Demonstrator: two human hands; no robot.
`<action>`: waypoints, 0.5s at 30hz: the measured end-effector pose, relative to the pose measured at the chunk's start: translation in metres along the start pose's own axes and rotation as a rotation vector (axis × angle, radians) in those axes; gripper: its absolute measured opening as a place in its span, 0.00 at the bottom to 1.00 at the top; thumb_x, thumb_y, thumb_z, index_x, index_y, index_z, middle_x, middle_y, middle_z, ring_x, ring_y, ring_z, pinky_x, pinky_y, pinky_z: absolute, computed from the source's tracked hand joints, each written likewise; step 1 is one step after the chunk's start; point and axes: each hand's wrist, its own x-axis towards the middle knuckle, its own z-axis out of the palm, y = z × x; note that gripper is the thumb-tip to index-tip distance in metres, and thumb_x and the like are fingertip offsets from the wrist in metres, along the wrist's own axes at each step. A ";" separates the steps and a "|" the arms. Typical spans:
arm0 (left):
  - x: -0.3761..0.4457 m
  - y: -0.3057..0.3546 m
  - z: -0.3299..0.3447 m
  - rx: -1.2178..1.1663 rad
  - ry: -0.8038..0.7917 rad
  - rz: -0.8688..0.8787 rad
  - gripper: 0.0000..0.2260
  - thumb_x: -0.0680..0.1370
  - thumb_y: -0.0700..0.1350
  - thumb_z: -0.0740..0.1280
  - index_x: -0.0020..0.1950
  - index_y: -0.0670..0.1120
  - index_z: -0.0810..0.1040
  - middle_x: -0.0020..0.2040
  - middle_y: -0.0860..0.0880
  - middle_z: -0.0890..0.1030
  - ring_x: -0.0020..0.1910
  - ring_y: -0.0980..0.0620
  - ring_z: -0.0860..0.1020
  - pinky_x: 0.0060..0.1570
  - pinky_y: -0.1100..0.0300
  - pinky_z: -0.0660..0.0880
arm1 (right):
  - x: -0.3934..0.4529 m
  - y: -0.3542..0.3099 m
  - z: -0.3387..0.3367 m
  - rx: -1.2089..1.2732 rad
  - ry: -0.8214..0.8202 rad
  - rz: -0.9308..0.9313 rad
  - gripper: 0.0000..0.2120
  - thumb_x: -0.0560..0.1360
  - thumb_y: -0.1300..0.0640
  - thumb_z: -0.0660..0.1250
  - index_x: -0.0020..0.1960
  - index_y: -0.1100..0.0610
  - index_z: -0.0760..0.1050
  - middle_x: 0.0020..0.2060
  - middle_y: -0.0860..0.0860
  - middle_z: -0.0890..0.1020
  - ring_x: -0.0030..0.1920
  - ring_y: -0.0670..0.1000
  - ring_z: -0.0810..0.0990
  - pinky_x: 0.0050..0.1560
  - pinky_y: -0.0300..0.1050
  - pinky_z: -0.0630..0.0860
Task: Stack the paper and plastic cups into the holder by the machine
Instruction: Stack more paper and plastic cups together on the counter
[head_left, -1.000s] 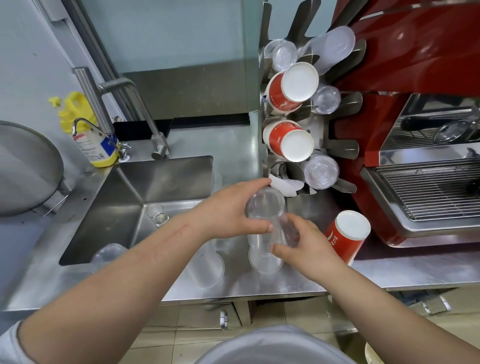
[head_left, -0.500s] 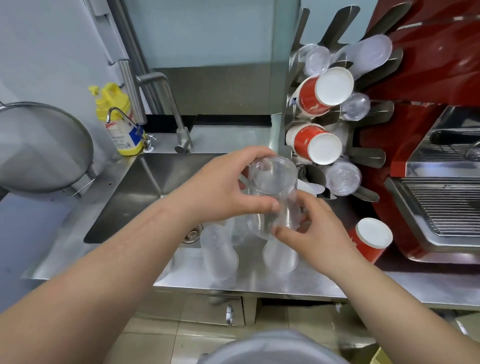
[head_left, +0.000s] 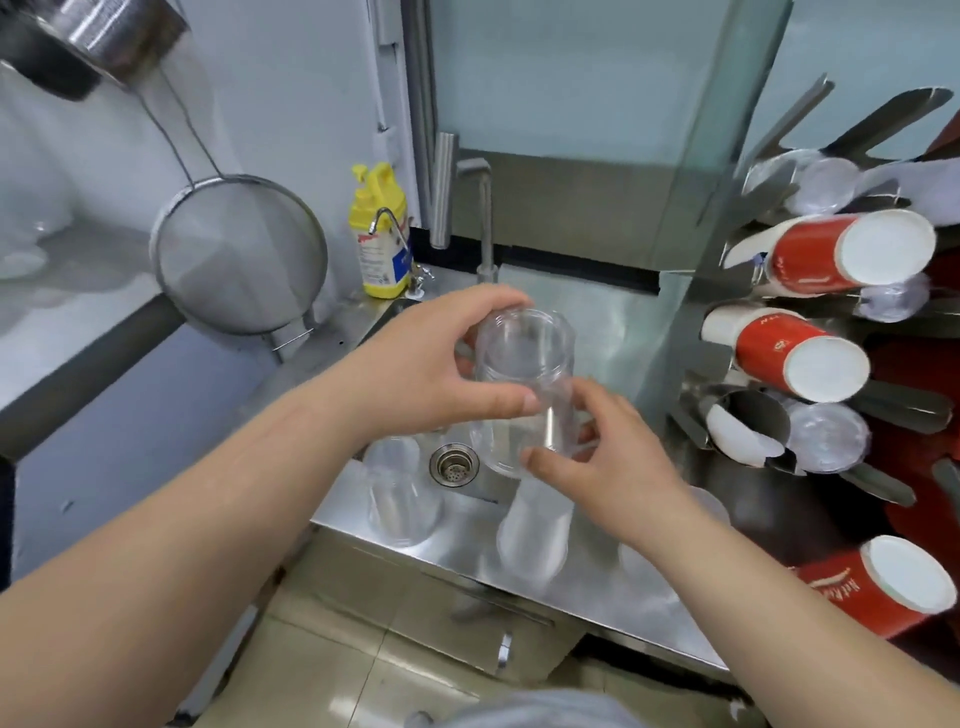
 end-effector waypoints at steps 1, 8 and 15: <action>-0.005 -0.007 -0.005 0.004 0.014 -0.008 0.32 0.63 0.66 0.72 0.65 0.66 0.69 0.60 0.61 0.78 0.59 0.59 0.78 0.59 0.56 0.77 | 0.004 -0.005 0.008 -0.004 -0.021 -0.008 0.28 0.64 0.45 0.75 0.62 0.39 0.69 0.55 0.42 0.72 0.47 0.38 0.74 0.45 0.31 0.69; -0.037 -0.054 -0.040 0.031 0.095 -0.078 0.29 0.62 0.68 0.71 0.61 0.73 0.66 0.59 0.64 0.76 0.59 0.60 0.76 0.57 0.61 0.75 | 0.029 -0.033 0.066 -0.043 -0.117 -0.047 0.27 0.65 0.45 0.74 0.62 0.41 0.71 0.54 0.43 0.73 0.49 0.43 0.76 0.51 0.43 0.75; -0.053 -0.105 -0.047 0.061 0.057 -0.139 0.34 0.67 0.58 0.77 0.71 0.58 0.69 0.63 0.61 0.74 0.59 0.63 0.73 0.56 0.67 0.74 | 0.041 -0.033 0.120 -0.004 -0.184 -0.018 0.23 0.62 0.43 0.71 0.56 0.34 0.70 0.50 0.38 0.76 0.46 0.38 0.76 0.46 0.39 0.75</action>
